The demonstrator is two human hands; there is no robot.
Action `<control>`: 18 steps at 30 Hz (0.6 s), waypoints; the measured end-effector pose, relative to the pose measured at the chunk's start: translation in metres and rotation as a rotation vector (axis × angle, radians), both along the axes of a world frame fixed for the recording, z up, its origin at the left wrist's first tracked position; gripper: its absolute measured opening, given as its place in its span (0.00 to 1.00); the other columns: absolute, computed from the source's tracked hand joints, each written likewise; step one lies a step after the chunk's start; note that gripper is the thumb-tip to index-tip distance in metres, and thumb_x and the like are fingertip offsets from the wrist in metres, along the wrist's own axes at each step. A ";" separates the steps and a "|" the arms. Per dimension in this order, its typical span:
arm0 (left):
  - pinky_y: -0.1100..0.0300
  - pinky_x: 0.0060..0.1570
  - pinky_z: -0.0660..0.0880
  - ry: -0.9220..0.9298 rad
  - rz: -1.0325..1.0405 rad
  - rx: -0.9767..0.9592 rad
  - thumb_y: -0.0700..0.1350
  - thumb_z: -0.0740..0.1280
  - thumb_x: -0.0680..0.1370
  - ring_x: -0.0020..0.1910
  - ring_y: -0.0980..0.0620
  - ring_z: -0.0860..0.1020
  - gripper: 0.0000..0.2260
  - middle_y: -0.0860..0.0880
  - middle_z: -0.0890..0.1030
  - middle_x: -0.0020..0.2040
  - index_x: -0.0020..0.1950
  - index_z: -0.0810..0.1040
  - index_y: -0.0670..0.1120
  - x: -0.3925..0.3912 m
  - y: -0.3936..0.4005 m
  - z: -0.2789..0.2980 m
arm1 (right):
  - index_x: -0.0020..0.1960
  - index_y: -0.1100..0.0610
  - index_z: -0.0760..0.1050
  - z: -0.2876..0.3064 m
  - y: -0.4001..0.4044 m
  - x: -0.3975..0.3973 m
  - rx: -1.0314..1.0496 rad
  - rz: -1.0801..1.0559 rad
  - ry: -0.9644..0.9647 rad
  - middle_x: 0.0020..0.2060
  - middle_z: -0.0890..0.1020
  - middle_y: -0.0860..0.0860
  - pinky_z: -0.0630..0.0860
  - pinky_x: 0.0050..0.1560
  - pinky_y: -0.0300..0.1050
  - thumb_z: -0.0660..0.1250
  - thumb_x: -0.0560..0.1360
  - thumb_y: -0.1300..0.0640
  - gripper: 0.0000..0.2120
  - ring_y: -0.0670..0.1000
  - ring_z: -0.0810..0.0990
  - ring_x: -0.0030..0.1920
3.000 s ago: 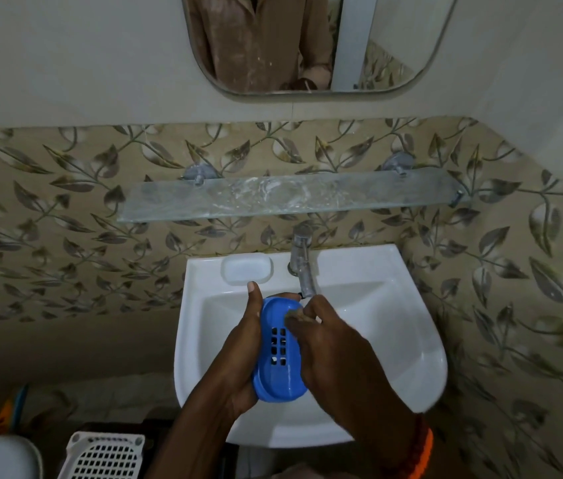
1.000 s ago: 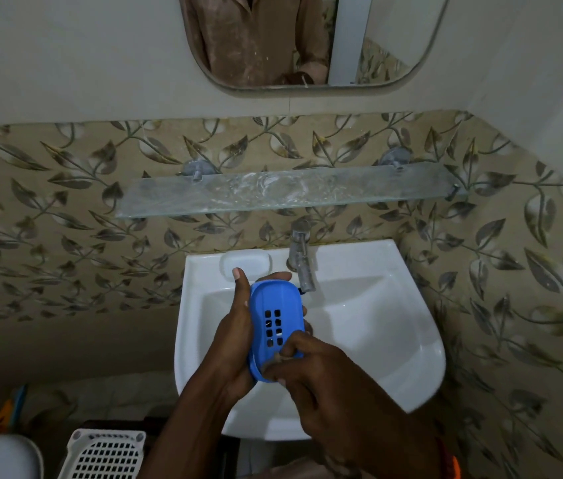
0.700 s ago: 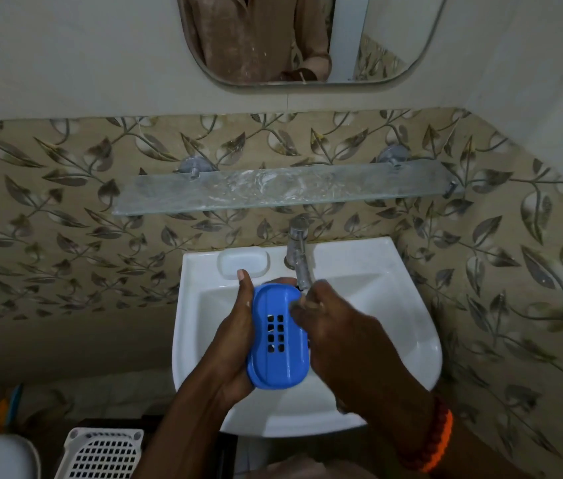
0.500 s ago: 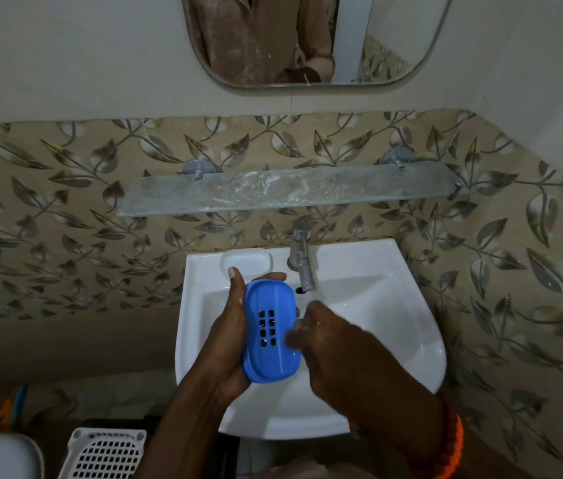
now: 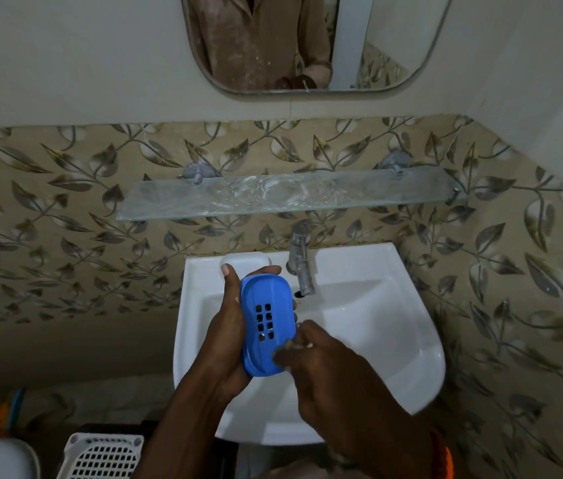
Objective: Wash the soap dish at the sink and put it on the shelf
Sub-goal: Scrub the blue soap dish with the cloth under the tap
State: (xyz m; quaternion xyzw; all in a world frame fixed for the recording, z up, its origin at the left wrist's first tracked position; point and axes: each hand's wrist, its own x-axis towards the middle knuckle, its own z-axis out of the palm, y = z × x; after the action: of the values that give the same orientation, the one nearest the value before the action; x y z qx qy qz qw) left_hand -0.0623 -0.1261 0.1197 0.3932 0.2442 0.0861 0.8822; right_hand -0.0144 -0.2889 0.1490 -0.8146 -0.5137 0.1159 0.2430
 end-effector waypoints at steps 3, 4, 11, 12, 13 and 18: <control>0.47 0.47 0.83 0.024 -0.022 -0.004 0.73 0.52 0.76 0.45 0.44 0.85 0.33 0.40 0.85 0.50 0.63 0.83 0.53 -0.002 -0.005 -0.002 | 0.67 0.50 0.74 0.007 0.003 0.011 -0.010 -0.054 -0.140 0.61 0.73 0.49 0.80 0.50 0.37 0.65 0.81 0.57 0.16 0.43 0.76 0.45; 0.47 0.49 0.82 0.029 -0.024 -0.013 0.73 0.53 0.76 0.45 0.45 0.85 0.33 0.41 0.86 0.51 0.62 0.84 0.53 -0.002 -0.007 -0.003 | 0.68 0.52 0.74 0.009 0.004 0.016 0.003 -0.070 -0.164 0.61 0.74 0.50 0.80 0.48 0.37 0.65 0.81 0.57 0.16 0.45 0.78 0.44; 0.48 0.44 0.84 -0.007 -0.013 -0.116 0.73 0.56 0.76 0.43 0.42 0.85 0.32 0.40 0.85 0.49 0.64 0.82 0.51 -0.004 -0.003 -0.004 | 0.66 0.48 0.77 0.019 -0.009 0.046 0.166 -0.072 0.480 0.55 0.69 0.53 0.81 0.50 0.41 0.61 0.82 0.63 0.17 0.49 0.79 0.50; 0.48 0.44 0.84 -0.001 -0.012 -0.106 0.73 0.56 0.76 0.43 0.42 0.85 0.33 0.40 0.85 0.49 0.64 0.83 0.52 -0.003 -0.003 -0.004 | 0.65 0.47 0.77 0.018 -0.010 0.048 0.147 -0.080 0.478 0.55 0.70 0.53 0.81 0.48 0.39 0.60 0.81 0.66 0.19 0.47 0.79 0.49; 0.48 0.44 0.84 0.008 -0.008 -0.094 0.73 0.56 0.75 0.42 0.42 0.85 0.33 0.40 0.85 0.49 0.64 0.83 0.52 -0.002 -0.003 -0.004 | 0.64 0.47 0.78 0.019 -0.009 0.047 0.138 -0.097 0.442 0.54 0.73 0.52 0.82 0.47 0.39 0.61 0.80 0.67 0.20 0.46 0.79 0.48; 0.48 0.43 0.84 0.003 0.011 -0.084 0.72 0.58 0.74 0.40 0.43 0.85 0.32 0.39 0.85 0.47 0.63 0.83 0.51 0.003 -0.008 -0.002 | 0.52 0.44 0.71 0.018 0.003 0.040 0.339 -0.352 0.429 0.38 0.84 0.47 0.81 0.33 0.37 0.73 0.72 0.66 0.21 0.43 0.84 0.36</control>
State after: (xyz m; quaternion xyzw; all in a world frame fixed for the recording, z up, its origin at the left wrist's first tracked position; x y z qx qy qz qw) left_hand -0.0596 -0.1336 0.1174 0.3547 0.2508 0.0799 0.8972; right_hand 0.0254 -0.2856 0.1672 -0.7958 -0.3141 0.1541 0.4942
